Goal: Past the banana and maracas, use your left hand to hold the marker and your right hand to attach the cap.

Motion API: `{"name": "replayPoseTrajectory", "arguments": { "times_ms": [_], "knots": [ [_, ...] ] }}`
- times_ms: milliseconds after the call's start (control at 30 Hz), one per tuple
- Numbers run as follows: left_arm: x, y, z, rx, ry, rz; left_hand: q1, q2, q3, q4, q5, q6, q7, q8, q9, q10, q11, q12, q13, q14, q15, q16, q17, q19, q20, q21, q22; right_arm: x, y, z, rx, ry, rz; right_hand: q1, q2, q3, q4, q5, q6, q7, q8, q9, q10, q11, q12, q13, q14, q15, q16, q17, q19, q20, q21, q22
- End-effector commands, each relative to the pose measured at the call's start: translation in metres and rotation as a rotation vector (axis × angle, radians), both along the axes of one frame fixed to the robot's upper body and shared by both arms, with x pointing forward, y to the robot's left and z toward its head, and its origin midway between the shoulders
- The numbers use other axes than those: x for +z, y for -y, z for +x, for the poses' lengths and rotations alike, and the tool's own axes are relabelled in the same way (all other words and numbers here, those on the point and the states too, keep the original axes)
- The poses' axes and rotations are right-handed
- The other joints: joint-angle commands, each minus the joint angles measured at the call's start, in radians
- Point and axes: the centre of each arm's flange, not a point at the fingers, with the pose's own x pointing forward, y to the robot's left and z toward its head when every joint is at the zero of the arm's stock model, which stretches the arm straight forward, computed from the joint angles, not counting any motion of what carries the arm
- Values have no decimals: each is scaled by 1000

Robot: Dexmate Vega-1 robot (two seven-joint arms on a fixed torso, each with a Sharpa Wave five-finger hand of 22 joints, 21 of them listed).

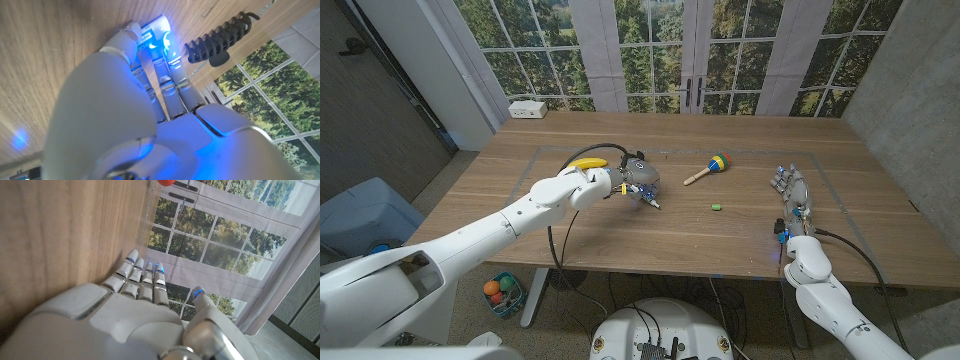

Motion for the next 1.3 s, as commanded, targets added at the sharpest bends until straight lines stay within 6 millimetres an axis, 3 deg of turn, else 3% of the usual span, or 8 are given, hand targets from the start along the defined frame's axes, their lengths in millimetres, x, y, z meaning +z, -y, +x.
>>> {"name": "replayPoseTrajectory", "arguments": {
  "times_ms": [33,133,533,633,667,867,933,1300],
  "knots": [
    [-69,-54,42,147,-142,-96,7,-24,5,11,42,102,37,13,-6,87,-64,10,262,220,-222,8,3,16,-83,42,-12,-1,2,-3,-28,-9,-14,5,19,0,-5,-2,14,1,7,5,13,-1,5,6,10,0,8,4,14,1,-2,4],
    [-63,-54,42,155,-141,-140,-2,-47,26,18,122,104,31,32,16,105,-63,11,303,266,-220,19,25,5,-83,71,-45,0,2,-4,-26,-5,-23,4,19,0,-5,-3,16,0,7,5,15,-2,5,6,14,1,9,5,18,2,-3,4],
    [-24,-48,37,164,-47,-304,-21,-67,58,24,209,110,28,47,24,119,-64,11,350,281,-219,16,52,-11,-89,90,-93,6,2,-7,-38,4,-40,3,19,-2,-5,-3,20,-1,7,5,18,0,5,6,17,2,9,6,23,3,-6,5],
    [-12,-46,34,158,-9,-324,-26,-75,66,24,230,113,27,50,26,124,-65,11,362,283,-219,16,60,-16,-90,94,-106,9,2,-9,-44,1,-43,46,13,15,-47,-1,25,3,5,5,24,4,4,6,23,5,2,-5,31,9,-14,5],
    [-9,-46,33,159,3,-329,-28,-76,68,24,237,112,28,51,26,124,-64,11,366,284,-219,16,63,-18,-90,96,-110,10,1,-10,-45,-1,-55,100,10,39,-99,-3,29,4,4,4,26,6,0,5,28,8,-7,-17,38,12,-24,5],
    [12,-49,30,172,78,-366,-36,-82,76,26,259,113,24,52,25,126,-64,9,379,286,-219,16,73,-27,-90,103,-122,14,-4,-14,-74,-30,-78,212,9,77,-174,11,42,-7,7,5,44,-2,2,10,89,-1,17,-11,61,48,-34,10],
    [18,-52,30,180,93,-386,-38,-83,78,26,264,114,23,52,24,127,-64,8,383,287,-219,16,76,-29,-91,106,-126,15,-6,-17,-93,-52,-105,259,8,86,-178,17,50,-10,10,7,65,-10,12,19,112,-19,34,1,69,55,-35,14],
    [33,-60,29,201,93,-549,-43,-90,86,25,285,114,24,54,24,127,-64,4,396,288,-219,15,88,-39,-91,116,-139,22,-13,-29,-172,-132,-223,325,-8,91,-185,22,67,-10,18,9,87,-17,25,33,126,-37,53,22,81,73,-33,18]
  ]
}}
